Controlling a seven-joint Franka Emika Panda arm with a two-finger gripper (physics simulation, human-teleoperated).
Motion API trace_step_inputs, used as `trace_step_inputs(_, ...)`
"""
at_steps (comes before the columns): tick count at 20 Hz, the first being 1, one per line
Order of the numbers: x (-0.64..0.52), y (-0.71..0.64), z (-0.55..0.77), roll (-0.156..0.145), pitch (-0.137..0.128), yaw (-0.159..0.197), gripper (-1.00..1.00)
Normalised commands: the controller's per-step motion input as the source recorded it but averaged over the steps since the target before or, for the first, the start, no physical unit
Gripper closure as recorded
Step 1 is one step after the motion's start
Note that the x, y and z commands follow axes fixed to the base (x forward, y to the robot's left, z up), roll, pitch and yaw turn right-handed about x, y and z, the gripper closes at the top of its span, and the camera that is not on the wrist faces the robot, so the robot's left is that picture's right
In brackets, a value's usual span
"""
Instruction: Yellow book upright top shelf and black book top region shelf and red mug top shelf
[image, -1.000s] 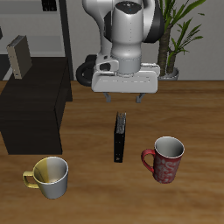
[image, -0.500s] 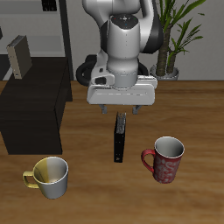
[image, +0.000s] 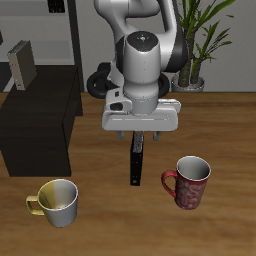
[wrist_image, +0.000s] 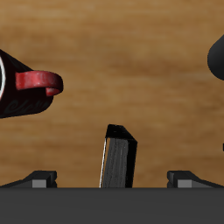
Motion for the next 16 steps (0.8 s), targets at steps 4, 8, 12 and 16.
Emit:
trace_step_inputs(4,0.07,-0.16,-0.22,-0.038,0.022,-0.036,-1.00)
trace_step_inputs(8,-0.07,-0.12,-0.16,-0.035,-0.015,0.009,-1.00)
trace_step_inputs(12,-0.43,0.09,0.18,0.008,-0.192,-0.017,-1.00)
trace_step_inputs(16,-0.37,0.22,0.29,-0.019,-0.188,-0.014,-1.00)
